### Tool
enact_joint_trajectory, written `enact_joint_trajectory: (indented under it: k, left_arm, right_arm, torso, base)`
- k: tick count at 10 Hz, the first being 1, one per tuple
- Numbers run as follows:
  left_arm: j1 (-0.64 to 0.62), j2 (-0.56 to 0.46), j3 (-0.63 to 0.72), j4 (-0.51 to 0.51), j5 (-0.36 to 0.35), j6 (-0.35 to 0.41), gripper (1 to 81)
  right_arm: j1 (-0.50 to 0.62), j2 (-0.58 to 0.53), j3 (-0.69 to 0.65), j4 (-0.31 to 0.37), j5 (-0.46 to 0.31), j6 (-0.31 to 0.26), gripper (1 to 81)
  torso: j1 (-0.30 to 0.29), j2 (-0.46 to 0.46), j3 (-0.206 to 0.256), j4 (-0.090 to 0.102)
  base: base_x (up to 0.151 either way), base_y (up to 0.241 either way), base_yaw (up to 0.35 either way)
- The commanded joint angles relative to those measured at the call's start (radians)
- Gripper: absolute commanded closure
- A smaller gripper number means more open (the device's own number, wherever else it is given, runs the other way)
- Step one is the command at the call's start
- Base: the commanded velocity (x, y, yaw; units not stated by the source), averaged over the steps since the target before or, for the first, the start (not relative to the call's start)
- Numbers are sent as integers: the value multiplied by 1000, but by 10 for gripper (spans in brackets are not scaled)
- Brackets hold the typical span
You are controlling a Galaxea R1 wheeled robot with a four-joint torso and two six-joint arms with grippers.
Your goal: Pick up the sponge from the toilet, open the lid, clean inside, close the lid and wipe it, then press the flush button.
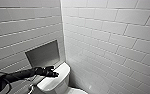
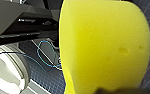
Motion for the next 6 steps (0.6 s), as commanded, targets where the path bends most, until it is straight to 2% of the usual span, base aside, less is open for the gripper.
enact_joint_trajectory:
  k: [1,6]
  left_arm:
    - [-203,73,-126,-21,80,-2,811]
    - [-220,196,-351,-7,77,-1,811]
  right_arm:
    - [-9,-14,25,-2,-51,-2,811]
    - [-16,-15,44,-2,-37,-4,811]
  torso:
    - [0,0,0,0]
    - [0,0,0,0]
  base:
    - [0,0,0]
    - [0,0,0]
